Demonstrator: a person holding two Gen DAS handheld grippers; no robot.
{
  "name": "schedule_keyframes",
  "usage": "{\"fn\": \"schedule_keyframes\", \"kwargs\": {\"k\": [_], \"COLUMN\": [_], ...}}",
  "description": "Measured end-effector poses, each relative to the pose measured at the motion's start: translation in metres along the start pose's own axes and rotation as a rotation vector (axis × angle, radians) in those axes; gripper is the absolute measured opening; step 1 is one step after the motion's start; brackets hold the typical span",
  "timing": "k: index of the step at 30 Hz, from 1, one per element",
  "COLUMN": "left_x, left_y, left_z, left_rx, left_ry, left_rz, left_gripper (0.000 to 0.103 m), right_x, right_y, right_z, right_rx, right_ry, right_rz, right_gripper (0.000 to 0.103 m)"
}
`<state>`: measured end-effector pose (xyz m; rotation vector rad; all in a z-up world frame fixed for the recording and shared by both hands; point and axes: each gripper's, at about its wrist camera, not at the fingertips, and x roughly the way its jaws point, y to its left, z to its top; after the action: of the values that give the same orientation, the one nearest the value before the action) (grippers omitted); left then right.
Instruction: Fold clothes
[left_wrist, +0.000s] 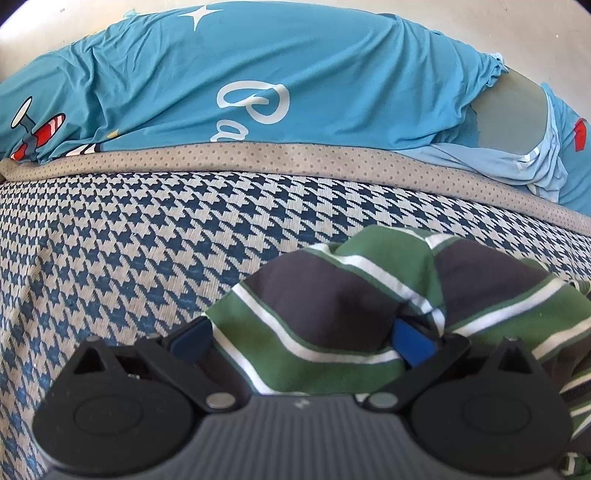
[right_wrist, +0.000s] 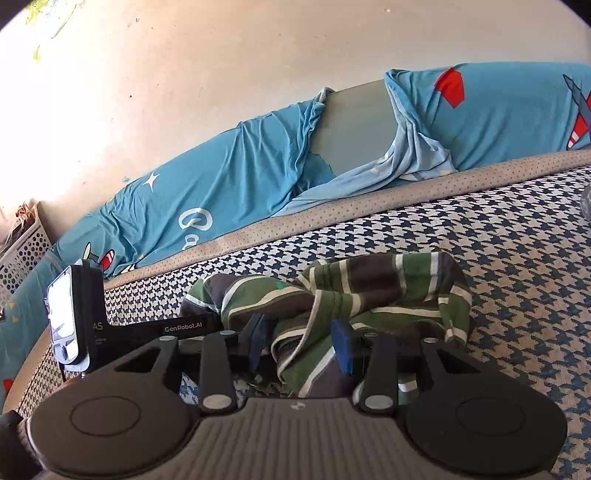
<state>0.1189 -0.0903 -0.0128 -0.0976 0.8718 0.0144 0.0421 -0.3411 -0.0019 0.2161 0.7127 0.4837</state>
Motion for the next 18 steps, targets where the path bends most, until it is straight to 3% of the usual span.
{"fn": "schedule_keyframes", "kwargs": {"k": [4, 11, 14, 18], "left_x": [-0.001, -0.001, -0.002, -0.010], "left_y": [-0.001, -0.004, -0.004, 0.001], "left_z": [0.001, -0.002, -0.003, -0.002], "left_rx": [-0.002, 0.024, 0.035, 0.036], "left_ry": [0.001, 0.002, 0.004, 0.001], "left_rz": [0.002, 0.015, 0.020, 0.031], "left_gripper": [0.103, 0.103, 0.103, 0.103], "right_x": [0.016, 0.026, 0.031, 0.030], "right_y": [0.008, -0.009, -0.017, -0.015], "right_z": [-0.001, 0.002, 0.004, 0.010], "right_rx": [-0.009, 0.187, 0.266, 0.274], "right_ry": [0.022, 0.017, 0.009, -0.013], "right_rz": [-0.097, -0.097, -0.104, -0.101], "right_gripper": [0.039, 0.039, 0.024, 0.008]}}
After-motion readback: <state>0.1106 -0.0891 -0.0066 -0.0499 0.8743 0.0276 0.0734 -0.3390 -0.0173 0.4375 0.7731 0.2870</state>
